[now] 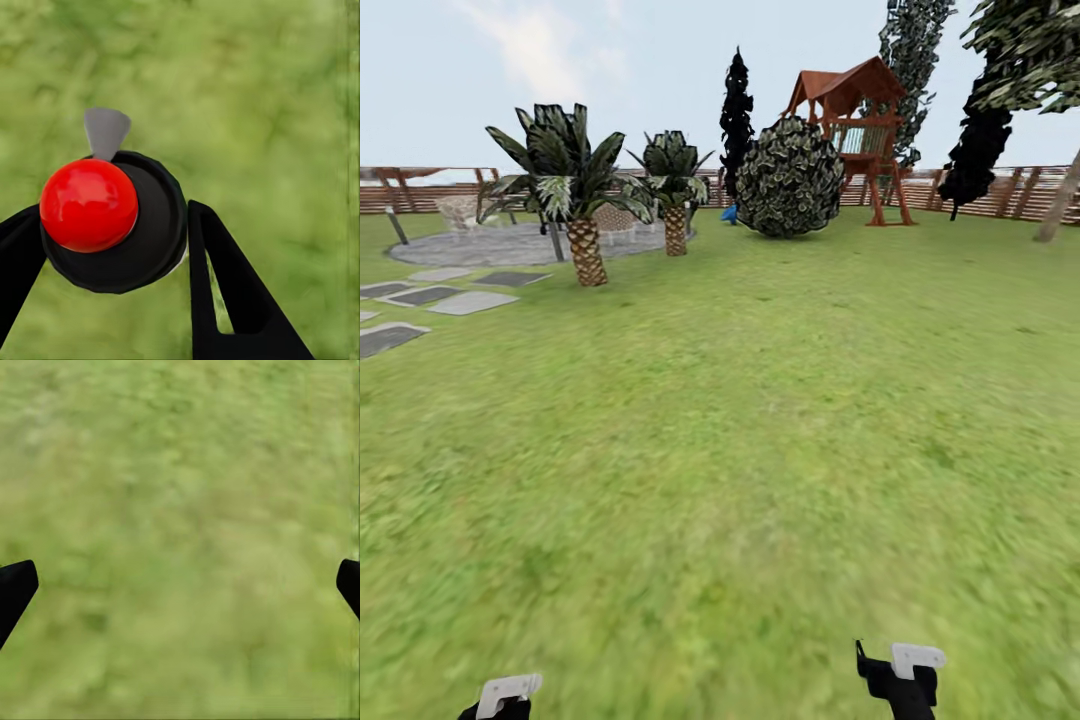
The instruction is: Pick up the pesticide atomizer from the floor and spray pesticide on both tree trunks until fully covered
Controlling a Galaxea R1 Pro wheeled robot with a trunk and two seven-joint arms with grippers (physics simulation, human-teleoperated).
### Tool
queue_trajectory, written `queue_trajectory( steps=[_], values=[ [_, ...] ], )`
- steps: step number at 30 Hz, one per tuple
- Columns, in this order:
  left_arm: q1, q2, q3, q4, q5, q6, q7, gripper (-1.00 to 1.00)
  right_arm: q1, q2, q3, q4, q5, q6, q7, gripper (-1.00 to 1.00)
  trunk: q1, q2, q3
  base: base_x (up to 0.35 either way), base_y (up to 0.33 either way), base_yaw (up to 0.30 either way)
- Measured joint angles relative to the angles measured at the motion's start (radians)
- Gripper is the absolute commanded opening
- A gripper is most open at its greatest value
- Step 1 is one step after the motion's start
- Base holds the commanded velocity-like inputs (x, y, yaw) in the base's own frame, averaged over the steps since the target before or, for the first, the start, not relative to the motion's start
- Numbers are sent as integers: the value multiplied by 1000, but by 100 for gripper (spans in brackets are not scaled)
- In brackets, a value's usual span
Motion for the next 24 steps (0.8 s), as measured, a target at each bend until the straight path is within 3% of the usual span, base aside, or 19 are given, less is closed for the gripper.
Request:
queue_trajectory(
  steps=[24],
  values=[
    [0,0,0,0,0,0,0,-100,0,0,0,0,0,0,1,100,0,0,0,110,-293,-300]
  ],
)
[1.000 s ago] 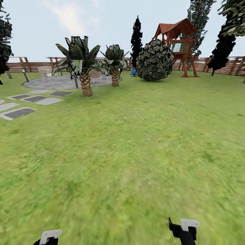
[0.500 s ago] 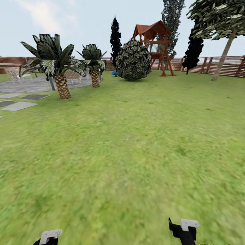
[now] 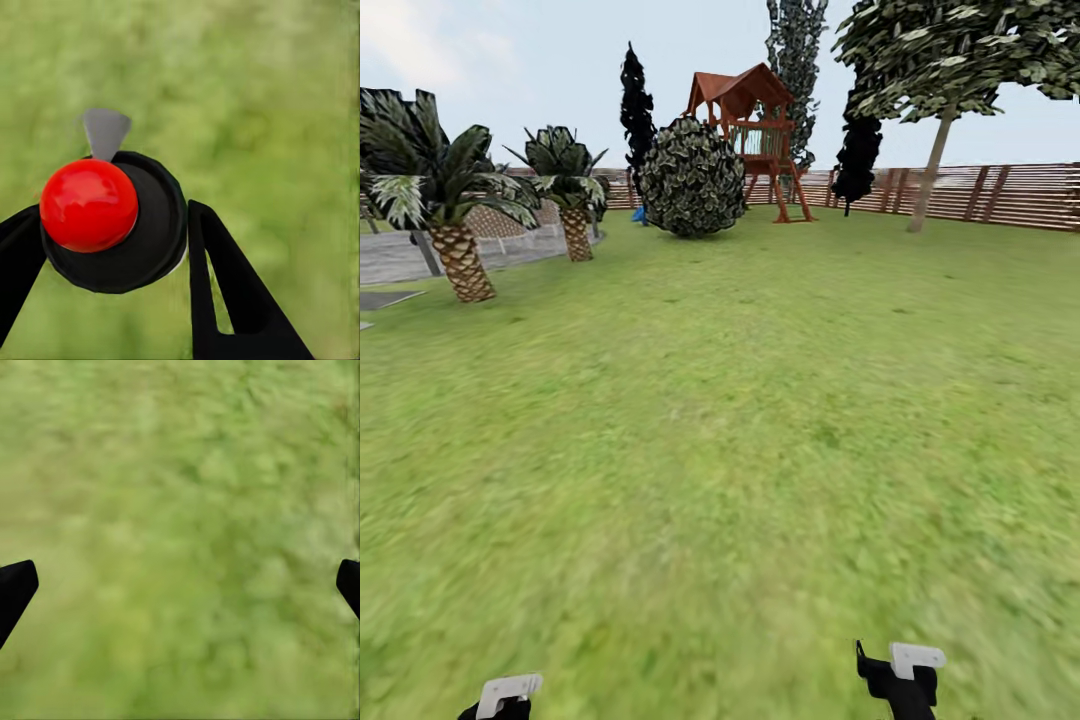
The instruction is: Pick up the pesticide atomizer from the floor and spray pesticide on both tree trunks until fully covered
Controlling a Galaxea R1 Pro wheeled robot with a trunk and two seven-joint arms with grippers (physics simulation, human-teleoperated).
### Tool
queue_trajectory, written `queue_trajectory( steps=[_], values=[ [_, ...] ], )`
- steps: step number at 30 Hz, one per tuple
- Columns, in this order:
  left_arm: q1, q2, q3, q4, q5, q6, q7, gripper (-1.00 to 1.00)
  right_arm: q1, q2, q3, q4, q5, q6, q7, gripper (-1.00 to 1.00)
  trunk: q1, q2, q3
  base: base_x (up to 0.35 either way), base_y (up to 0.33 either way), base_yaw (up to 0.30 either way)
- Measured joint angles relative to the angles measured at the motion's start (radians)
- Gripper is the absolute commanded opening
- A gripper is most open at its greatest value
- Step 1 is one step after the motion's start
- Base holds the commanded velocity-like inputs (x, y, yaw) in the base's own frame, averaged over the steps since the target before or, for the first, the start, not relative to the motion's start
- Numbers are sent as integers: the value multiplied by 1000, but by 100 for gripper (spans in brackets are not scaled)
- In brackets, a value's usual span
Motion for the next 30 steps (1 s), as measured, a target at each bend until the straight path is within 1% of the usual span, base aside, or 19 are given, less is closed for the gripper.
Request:
queue_trajectory(
  steps=[6,11,25,30],
  values=[
    [0,0,0,1,0,0,0,-100,0,0,0,0,0,0,0,100,0,0,0,119,-190,-300],
    [0,0,0,1,0,0,1,-100,0,0,0,0,0,0,0,100,0,0,0,118,-114,-300],
    [0,0,0,0,0,0,2,-100,0,0,0,0,0,0,0,100,0,0,0,14,-9,-300],
    [0,0,0,0,0,0,7,-100,0,0,0,0,0,0,0,100,0,0,0,194,-84,-300]
  ],
)
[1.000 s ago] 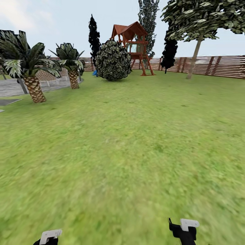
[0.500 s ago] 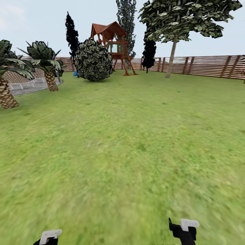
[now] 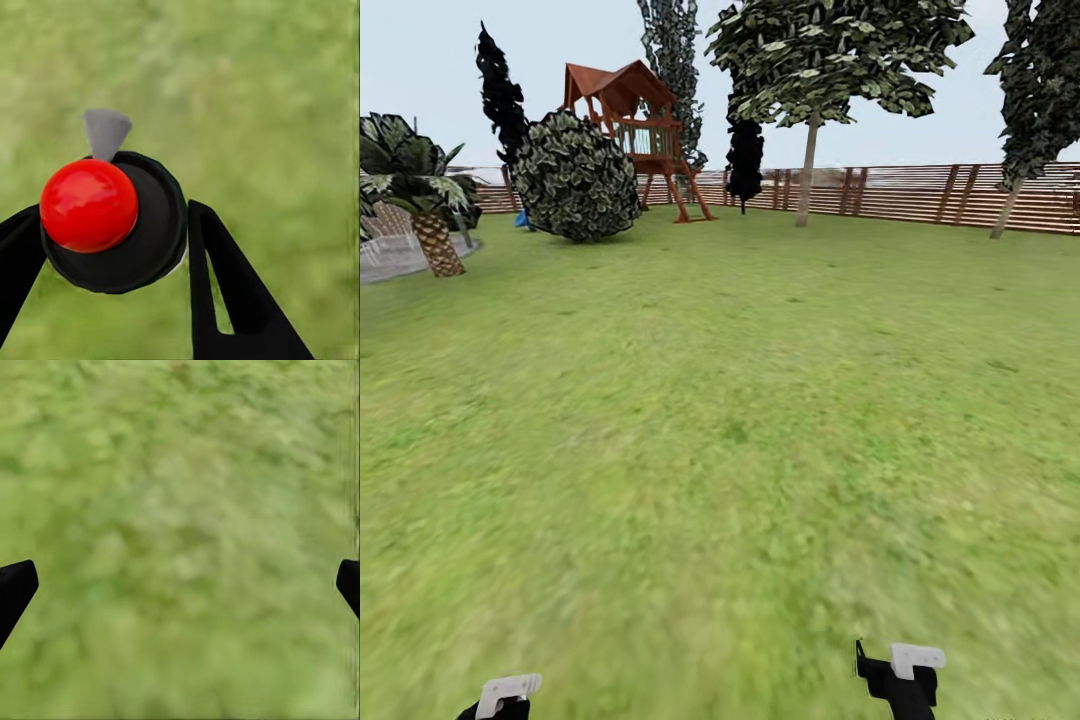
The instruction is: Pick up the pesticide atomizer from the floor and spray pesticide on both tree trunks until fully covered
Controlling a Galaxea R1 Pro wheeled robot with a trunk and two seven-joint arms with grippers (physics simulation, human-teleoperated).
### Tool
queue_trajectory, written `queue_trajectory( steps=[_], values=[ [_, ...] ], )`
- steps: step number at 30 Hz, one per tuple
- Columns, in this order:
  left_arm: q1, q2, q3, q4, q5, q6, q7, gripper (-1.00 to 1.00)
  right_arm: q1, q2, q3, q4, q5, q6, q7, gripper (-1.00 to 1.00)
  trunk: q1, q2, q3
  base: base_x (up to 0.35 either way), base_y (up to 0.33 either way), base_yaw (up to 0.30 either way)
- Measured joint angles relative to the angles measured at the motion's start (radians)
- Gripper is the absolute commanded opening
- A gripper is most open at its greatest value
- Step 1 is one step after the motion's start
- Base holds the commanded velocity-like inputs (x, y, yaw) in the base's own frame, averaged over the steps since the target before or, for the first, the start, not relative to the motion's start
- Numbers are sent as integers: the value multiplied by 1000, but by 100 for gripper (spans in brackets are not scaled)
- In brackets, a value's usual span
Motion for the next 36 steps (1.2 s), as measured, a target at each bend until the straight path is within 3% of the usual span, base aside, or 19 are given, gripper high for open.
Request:
queue_trajectory(
  steps=[22,29,36],
  values=[
    [0,3,0,-1,0,3,1,-100,0,8,4,1,3,2,3,100,0,0,0,322,-29,-297],
    [0,4,0,-2,-1,3,2,-100,0,9,4,6,4,3,8,100,0,0,0,338,0,-41],
    [0,6,0,-2,-1,3,2,-100,0,9,6,71,7,3,8,100,0,0,0,338,0,-1]
  ],
)
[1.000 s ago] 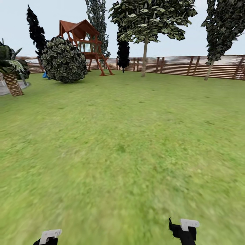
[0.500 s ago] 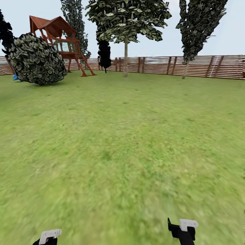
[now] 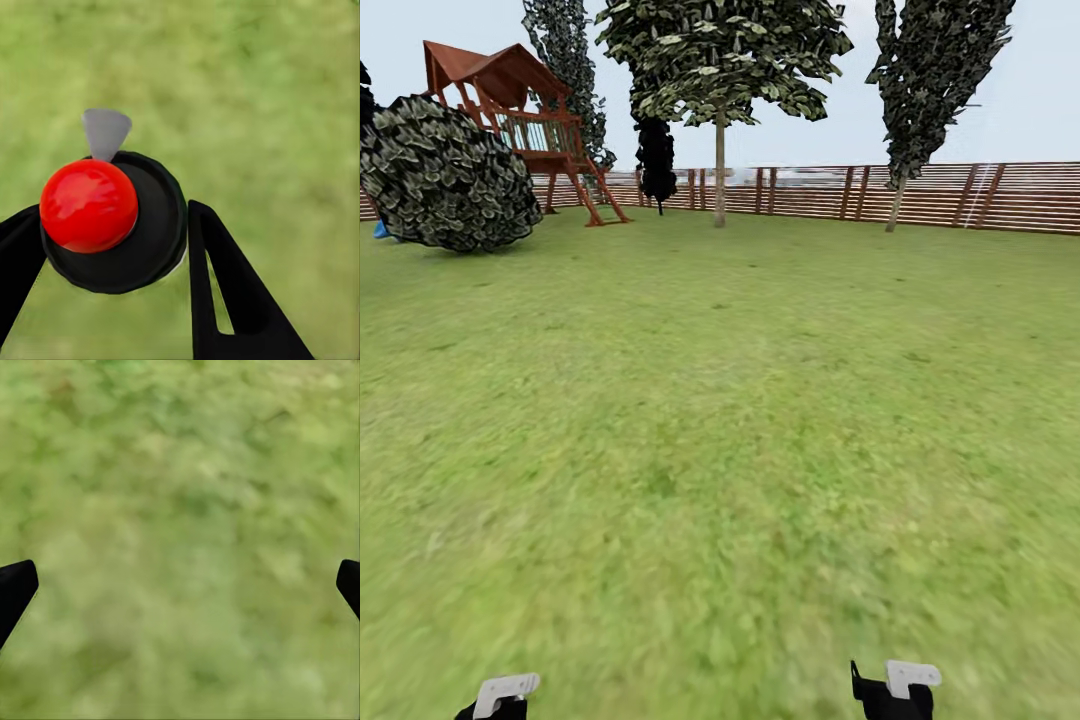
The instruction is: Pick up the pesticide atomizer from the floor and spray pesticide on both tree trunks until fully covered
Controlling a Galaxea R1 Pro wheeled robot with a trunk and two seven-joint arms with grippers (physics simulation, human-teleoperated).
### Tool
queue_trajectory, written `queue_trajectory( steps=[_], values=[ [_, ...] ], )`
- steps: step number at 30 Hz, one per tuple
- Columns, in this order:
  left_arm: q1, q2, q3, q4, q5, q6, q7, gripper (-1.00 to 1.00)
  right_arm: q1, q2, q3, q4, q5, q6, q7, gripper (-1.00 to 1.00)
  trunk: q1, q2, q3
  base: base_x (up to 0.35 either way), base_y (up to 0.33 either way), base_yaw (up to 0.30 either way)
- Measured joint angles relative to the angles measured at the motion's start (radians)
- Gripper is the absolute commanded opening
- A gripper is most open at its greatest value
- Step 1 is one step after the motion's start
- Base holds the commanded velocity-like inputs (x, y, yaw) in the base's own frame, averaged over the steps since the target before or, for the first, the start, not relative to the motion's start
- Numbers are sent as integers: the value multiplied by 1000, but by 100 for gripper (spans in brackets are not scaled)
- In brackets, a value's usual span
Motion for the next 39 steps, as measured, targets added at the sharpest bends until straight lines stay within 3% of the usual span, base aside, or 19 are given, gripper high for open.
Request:
queue_trajectory(
  steps=[12,39],
  values=[
    [0,3,0,0,1,1,0,-100,4,1,0,66,0,5,-2,100,0,0,0,336,-10,0],
    [0,15,8,1,2,3,1,-100,35,0,0,67,-1,5,-2,100,0,0,0,297,-141,0]
  ],
)
